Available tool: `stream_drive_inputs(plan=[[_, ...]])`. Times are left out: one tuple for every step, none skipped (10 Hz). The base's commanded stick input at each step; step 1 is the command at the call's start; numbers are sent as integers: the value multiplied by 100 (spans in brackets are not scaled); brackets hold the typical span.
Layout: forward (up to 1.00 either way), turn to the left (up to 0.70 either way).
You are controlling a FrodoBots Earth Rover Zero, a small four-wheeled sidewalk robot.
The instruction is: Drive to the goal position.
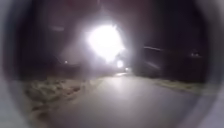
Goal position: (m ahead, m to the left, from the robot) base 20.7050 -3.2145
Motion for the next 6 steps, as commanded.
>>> stream_drive_inputs(plan=[[100,-3],[100,-3],[100,-3],[100,-3],[100,-3],[100,-3]])
